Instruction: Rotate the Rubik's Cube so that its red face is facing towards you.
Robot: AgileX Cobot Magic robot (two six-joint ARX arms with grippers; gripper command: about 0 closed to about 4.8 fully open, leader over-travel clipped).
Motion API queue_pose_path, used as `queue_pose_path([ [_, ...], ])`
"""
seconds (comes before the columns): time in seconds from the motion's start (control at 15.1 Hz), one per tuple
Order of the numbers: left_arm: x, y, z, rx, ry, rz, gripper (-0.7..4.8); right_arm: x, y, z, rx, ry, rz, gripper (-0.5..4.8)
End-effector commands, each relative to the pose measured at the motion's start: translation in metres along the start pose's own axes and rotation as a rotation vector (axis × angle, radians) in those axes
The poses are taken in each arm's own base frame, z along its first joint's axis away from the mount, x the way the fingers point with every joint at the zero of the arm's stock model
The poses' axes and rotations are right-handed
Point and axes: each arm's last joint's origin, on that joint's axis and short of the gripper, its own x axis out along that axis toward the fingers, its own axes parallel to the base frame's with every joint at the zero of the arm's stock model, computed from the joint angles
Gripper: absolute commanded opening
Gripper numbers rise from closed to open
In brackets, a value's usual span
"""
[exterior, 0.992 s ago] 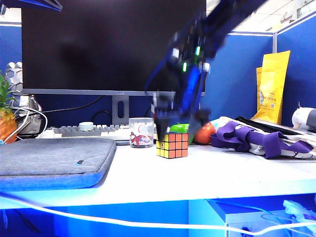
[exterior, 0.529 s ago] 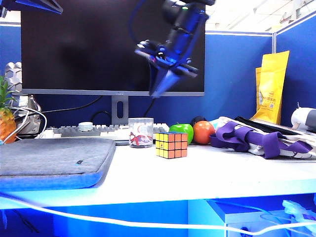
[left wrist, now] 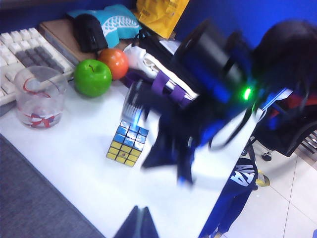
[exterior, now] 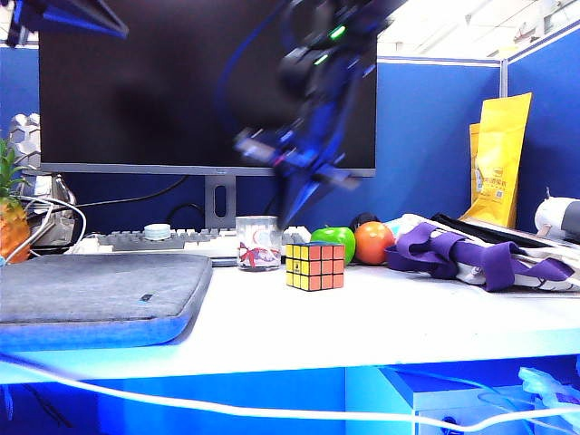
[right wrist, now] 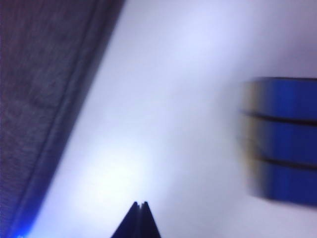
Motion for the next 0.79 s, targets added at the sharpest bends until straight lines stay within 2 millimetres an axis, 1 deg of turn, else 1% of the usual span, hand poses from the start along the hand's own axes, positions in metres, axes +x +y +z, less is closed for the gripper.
queue_pose_path([
  [0.07,0.012,-0.002,0.0,0.009,0.015,-0.028,-0.03,0.022,0.007,0.005,-0.03,-0.021,0.01,-0.08],
  [0.33,0.016,-0.002,-0.001,0.006,0.024,-0.037,-0.03,0.044,-0.001,0.006,-0.03,-0.011,-0.055,-0.08],
  [0.46,0.016,-0.002,-0.002,0.004,0.025,-0.037,-0.03,0.052,-0.007,0.003,-0.036,0.026,-0.126,-0.08],
  [0.6,0.016,-0.002,-0.002,0.004,0.025,-0.037,-0.03,0.05,-0.017,0.001,-0.052,0.049,-0.26,-0.08],
  [0.73,0.016,-0.002,-0.002,0.005,0.025,-0.037,-0.03,0.045,-0.035,0.0,-0.016,0.052,-0.299,-0.08],
  [0.79,0.016,-0.002,-0.002,0.005,0.025,-0.037,-0.03,0.041,-0.046,-0.002,0.0,0.074,-0.364,-0.08],
])
